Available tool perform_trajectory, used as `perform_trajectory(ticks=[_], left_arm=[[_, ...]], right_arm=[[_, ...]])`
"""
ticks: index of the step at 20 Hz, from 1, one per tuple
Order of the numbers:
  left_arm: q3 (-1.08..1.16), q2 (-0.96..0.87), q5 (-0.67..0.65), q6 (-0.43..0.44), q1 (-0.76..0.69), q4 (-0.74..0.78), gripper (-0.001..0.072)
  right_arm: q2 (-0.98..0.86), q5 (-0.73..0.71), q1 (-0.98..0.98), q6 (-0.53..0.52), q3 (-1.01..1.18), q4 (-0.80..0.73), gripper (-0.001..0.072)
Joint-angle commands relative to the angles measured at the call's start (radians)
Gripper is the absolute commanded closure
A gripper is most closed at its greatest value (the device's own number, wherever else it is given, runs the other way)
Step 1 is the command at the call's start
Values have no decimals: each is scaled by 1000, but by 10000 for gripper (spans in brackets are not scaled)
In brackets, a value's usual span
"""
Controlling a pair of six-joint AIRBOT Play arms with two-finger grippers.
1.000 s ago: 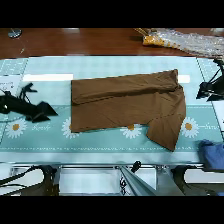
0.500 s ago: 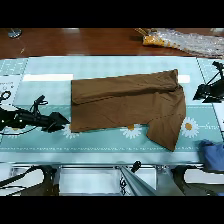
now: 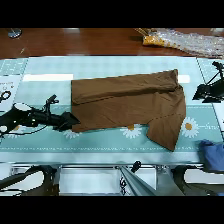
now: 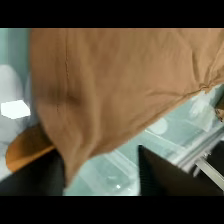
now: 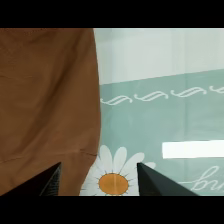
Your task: Fold the shirts.
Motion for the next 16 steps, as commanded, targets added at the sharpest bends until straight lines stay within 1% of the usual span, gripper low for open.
perform_trajectory(ticks=[1, 3, 4, 8, 9, 11, 12, 16], left_arm=[[-13, 0, 106, -39, -65, -15, 482], [-13, 0, 119, -39, -67, -23, 672], [-13, 0, 116, -39, -66, -23, 691], [-13, 0, 90, -38, -65, -22, 692], [-13, 0, 84, -35, -65, -22, 692], [-13, 0, 78, -34, -65, -22, 692], [-13, 0, 77, -34, -65, -22, 692], [-13, 0, 74, -34, -65, -22, 692]], right_arm=[[1, 4, 0, 1, 0, 0, 184], [1, 13, 0, 1, 0, 0, 184], [1, 17, 0, 1, 0, 0, 184], [2, 41, -44, -8, -42, 14, 184], [7, 50, -68, -20, -80, 39, 184], [26, 54, -124, -68, -188, 149, 184], [37, 41, -145, -90, -245, 180, 184], [53, -32, -156, -142, -364, 203, 176]])
